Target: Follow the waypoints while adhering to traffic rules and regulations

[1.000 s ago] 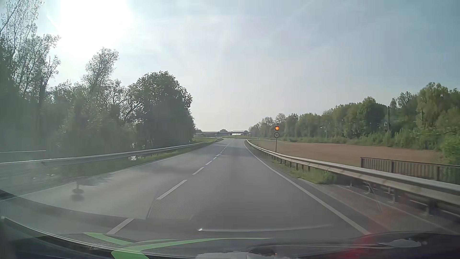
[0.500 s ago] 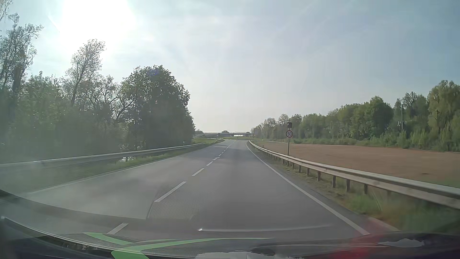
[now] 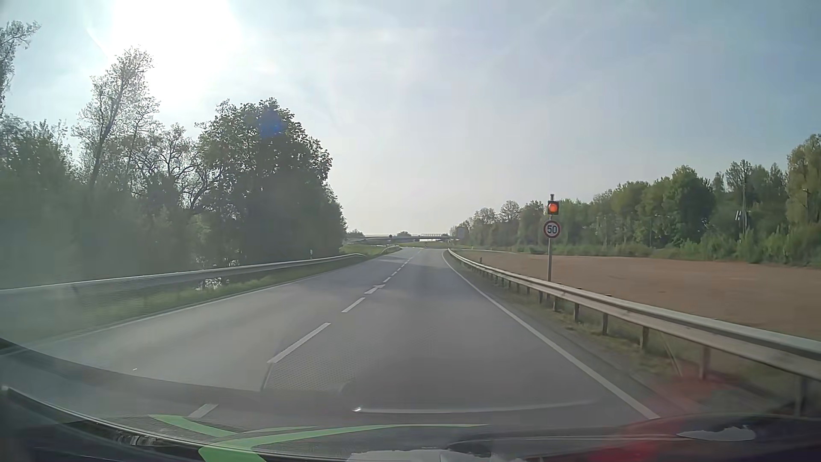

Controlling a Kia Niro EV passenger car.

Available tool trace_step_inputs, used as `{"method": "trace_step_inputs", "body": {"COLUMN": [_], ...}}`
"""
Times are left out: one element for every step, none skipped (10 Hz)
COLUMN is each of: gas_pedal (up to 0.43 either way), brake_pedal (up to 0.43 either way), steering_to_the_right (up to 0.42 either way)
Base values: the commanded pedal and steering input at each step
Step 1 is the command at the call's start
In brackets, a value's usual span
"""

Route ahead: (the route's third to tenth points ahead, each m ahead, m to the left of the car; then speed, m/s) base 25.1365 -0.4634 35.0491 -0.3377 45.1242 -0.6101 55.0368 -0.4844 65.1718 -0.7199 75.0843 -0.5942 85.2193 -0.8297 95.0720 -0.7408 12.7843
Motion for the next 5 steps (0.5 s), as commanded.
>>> {"method": "trace_step_inputs", "body": {"gas_pedal": [0.087,0.098,0.098,0.11,0.11], "brake_pedal": [0.0,0.0,0.0,0.0,0.0], "steering_to_the_right": [0.0,0.0,0.0,0.0,0.0]}}
